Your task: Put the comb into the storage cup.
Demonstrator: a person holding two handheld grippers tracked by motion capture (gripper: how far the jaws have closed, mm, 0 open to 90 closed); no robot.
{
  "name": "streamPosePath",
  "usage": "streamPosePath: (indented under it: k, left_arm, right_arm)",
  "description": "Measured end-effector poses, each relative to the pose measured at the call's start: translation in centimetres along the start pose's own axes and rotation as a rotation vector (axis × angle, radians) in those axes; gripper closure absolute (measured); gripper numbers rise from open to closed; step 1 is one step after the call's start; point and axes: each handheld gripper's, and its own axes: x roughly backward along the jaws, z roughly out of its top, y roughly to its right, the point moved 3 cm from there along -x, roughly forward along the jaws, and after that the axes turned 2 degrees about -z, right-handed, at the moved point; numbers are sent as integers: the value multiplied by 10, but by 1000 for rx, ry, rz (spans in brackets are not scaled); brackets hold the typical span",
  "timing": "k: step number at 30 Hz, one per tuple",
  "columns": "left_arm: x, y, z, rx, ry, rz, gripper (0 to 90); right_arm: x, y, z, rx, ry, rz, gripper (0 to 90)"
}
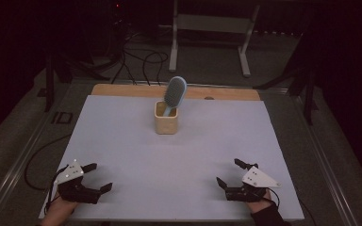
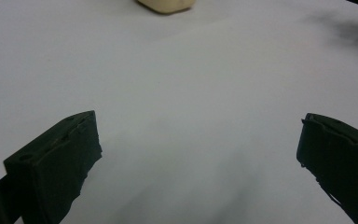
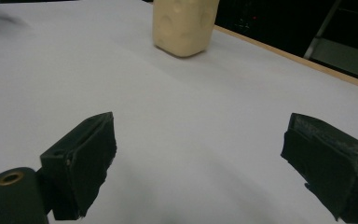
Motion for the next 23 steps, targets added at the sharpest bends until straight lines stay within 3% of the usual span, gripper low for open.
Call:
streamPosePath:
  k: [11, 23]
  left_arm:
    - [7, -5, 2, 23, 71, 38, 0]
    - [7, -6, -1, 35, 68, 50, 0]
  right_arm:
    - [-1, -1, -1, 3, -6, 10, 90]
    - [-5, -2, -1, 4, -16, 19, 90]
